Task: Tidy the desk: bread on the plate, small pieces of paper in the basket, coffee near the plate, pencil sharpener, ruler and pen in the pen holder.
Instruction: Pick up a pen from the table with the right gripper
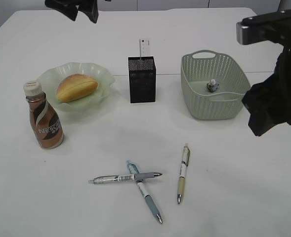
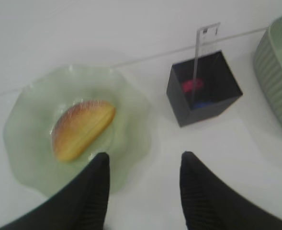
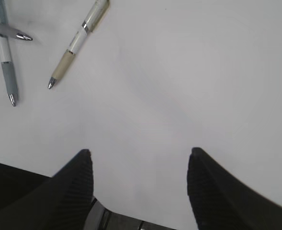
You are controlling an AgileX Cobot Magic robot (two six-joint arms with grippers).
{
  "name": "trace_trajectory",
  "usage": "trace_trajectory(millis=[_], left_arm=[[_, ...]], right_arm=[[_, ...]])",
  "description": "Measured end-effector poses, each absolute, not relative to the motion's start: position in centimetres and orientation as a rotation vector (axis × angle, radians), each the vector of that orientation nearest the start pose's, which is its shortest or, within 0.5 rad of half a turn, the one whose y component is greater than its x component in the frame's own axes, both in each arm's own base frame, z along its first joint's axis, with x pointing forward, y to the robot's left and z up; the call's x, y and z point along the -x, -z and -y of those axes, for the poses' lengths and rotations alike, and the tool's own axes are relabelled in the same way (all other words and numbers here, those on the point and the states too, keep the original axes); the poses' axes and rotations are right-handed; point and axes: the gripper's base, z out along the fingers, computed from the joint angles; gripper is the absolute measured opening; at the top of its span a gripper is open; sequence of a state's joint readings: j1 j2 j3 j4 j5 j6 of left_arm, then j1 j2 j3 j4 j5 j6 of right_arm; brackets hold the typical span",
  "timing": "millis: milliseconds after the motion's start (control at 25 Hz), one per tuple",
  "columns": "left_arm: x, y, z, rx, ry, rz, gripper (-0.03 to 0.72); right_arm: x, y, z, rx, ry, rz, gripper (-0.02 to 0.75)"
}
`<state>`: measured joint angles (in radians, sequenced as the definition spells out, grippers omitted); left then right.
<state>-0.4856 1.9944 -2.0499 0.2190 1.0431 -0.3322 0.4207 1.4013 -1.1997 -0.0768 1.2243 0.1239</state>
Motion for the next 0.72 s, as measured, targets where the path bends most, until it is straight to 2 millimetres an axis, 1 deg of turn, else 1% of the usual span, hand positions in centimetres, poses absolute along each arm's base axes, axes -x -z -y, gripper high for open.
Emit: trace_trajectory(millis=[120,160,240,360,520,640,720], left_arm=[[-39.7,-36.1,18.4,-0.232,0.043,-2.541,0.350],[-39.5,-36.4,18.2,-0.238,0.059,-2.555,0.350],[-38.9,-37.2,17.9,-0.240,0.163,-2.576,0.350],[-37.9,-39.1,17.2,-0.222,0.280,-2.560,0.350],[-36.9,-41.4,14.9,-0.167,0.327,-2.518,0.350],[-36.1,-41.6,12.7,-0.137,0.321,-2.529,0.350],[-35.5,-40.9,11.3,-0.117,0.295,-2.564,0.350]], right_arm=[[-24.5,-32.1,-10.2,0.448,0.005,-2.833,0.484],[-24.6,-32.3,-10.3,0.446,0.002,-2.826,0.484],[-24.7,-32.6,-10.3,0.444,-0.001,-2.817,0.484],[-24.7,-32.7,-10.3,0.446,-0.002,-2.815,0.484],[-24.7,-32.8,-10.3,0.478,0.000,-2.808,0.484],[-24.6,-32.8,-10.5,0.533,-0.014,-2.802,0.484],[-24.5,-32.8,-10.7,0.586,-0.050,-2.798,0.484]])
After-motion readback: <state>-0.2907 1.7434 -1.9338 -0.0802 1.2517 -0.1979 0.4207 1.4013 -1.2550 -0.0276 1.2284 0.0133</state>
